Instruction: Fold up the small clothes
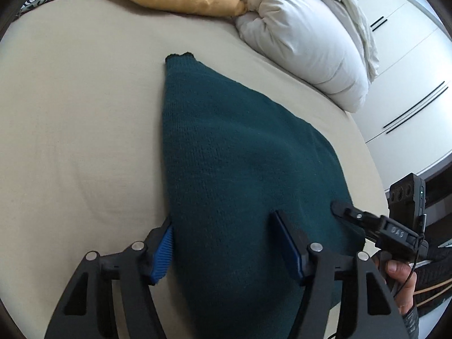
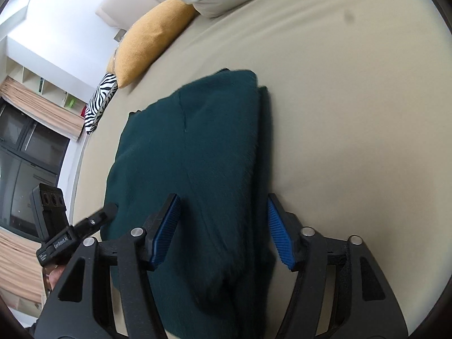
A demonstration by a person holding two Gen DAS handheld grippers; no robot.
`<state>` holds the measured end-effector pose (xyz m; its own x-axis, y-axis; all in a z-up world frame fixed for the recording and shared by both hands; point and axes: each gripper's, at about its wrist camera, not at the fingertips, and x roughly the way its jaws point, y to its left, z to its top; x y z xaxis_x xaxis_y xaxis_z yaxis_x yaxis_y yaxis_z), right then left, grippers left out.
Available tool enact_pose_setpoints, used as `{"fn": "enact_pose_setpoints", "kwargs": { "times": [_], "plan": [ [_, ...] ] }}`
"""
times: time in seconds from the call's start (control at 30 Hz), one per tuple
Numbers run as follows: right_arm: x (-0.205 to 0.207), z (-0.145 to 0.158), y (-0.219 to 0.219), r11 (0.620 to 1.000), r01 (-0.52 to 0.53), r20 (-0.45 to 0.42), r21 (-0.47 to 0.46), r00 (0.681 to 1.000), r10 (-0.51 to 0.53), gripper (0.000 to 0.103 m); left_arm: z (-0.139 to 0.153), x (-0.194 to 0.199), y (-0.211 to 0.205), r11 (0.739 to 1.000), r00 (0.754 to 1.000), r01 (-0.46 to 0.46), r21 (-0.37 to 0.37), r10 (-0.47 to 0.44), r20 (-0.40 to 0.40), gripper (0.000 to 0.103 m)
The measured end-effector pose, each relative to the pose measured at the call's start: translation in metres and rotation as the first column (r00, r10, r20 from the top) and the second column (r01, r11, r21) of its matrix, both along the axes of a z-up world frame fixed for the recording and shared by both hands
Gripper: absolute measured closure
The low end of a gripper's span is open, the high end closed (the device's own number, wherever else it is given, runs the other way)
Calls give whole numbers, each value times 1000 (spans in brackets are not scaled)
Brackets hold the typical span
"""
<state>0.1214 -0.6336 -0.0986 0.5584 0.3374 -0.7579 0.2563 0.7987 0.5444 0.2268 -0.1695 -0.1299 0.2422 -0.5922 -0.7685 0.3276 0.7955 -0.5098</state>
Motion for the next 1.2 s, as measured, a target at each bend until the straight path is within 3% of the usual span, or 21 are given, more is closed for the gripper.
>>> {"fn": "enact_pose_setpoints", "kwargs": {
  "times": [0.1,0.23,0.37,0.47,0.63,0.8,1.0,1.2],
  "plan": [
    [10,-3,10,998,-20,-29,-62,999,18,69,1,2,-6,999,1000,10,30,-10,6,45],
    [13,6,33,976,-42,-49,-215,998,32,77,7,-3,-4,998,999,27,51,-28,25,60],
    [8,34,80,884,-80,-56,-462,997,61,82,30,-19,3,995,996,44,85,-50,68,66],
    [-9,62,113,850,-99,-8,-518,994,111,83,53,-42,24,994,992,48,94,-58,112,66],
    [-48,100,177,817,-127,67,-563,978,199,83,98,-94,74,990,973,40,133,-69,221,66],
    [-83,126,237,822,-162,129,-546,953,274,83,124,-136,132,984,957,15,178,-66,282,66],
    [-118,129,287,850,-207,180,-484,927,328,83,119,-171,202,978,958,-31,205,-30,284,66],
    [-126,100,330,846,-255,160,-468,917,365,83,85,-171,233,977,973,-55,207,5,230,65]
  ]
}}
